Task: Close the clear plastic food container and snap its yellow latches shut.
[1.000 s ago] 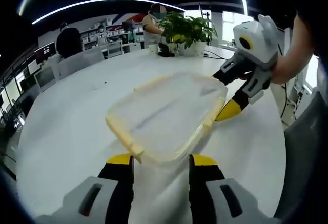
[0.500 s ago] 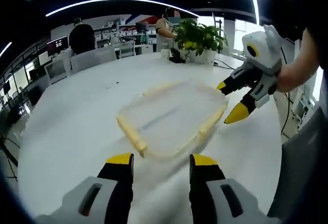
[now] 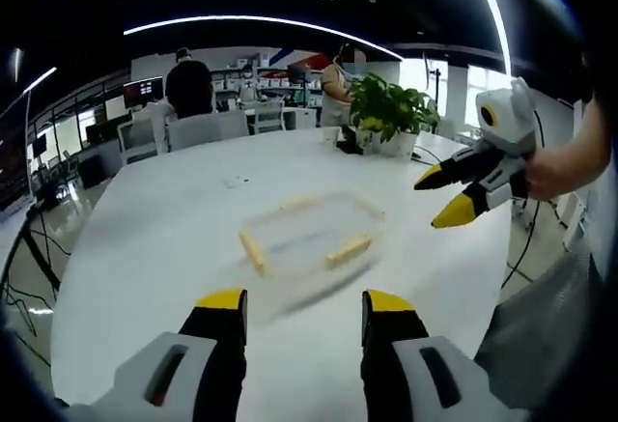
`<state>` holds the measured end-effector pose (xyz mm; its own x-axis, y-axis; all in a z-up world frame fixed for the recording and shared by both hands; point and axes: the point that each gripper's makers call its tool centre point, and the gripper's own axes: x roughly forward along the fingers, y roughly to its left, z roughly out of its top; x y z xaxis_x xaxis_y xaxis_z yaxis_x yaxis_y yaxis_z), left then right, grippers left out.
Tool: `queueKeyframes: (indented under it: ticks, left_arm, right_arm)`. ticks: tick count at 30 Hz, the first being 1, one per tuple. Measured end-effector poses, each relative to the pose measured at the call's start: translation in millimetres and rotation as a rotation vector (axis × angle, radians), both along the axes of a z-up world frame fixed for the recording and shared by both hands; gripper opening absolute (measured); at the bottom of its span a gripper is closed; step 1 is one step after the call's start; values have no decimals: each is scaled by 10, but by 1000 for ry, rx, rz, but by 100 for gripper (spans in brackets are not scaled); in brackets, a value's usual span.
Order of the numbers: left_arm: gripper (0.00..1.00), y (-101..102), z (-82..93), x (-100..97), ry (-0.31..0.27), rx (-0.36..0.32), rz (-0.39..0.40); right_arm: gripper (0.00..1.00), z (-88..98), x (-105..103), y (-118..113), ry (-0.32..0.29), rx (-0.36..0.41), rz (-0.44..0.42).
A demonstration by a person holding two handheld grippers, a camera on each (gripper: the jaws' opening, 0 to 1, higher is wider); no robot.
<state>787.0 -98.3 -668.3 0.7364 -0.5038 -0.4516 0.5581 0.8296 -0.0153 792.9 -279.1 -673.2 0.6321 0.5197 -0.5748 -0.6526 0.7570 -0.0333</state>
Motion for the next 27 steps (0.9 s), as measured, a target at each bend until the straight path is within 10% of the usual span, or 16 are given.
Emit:
queueKeyframes:
  ticks: [27]
  left_arm:
    - [44,359,501,-1142,-85,-59,154]
  right_arm:
    - [47,394,-1018,-7,-47,138,-246]
